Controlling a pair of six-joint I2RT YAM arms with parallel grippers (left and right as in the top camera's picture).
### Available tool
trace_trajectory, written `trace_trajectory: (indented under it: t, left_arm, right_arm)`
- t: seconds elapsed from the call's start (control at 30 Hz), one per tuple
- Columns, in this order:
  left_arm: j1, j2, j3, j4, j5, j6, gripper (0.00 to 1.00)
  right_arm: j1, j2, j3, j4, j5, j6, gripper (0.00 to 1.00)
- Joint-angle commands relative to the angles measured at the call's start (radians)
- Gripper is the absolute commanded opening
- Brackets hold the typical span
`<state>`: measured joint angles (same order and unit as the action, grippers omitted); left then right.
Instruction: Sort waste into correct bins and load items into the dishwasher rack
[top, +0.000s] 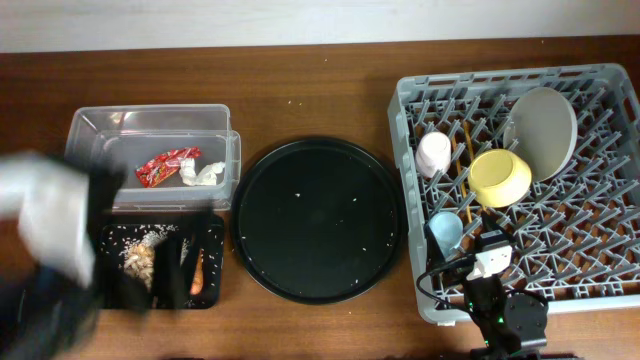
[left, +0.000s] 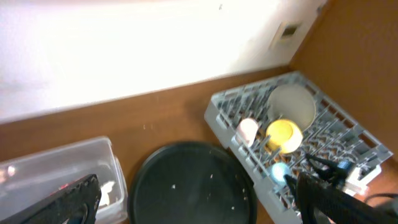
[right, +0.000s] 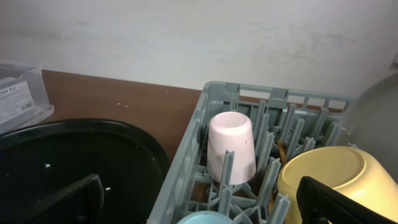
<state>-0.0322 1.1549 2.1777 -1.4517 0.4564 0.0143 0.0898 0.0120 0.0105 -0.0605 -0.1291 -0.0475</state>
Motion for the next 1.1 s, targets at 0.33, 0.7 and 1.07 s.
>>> trace_trajectory:
  t: [0.33, 0.7, 1.07]
  left_arm:
    - [0.029, -0.541, -1.183, 0.664, -0.023, 0.000, 0.99]
    - [0.029, -0.813, -2.169, 1.629, -0.112, 0.001, 0.99]
    - [0.027, -1.150, -2.169, 1.369, -0.478, 0.092, 0.99]
  right_arm:
    - [0.008, -0.005, -0.005, -0.007, 0.006, 0.012, 0.98]
    - [0.008, -0.005, -0.005, -0.006, 0.006, 0.012, 0.98]
    - [0.008, -0.005, -0.005, -0.007, 0.006, 0.012, 0.98]
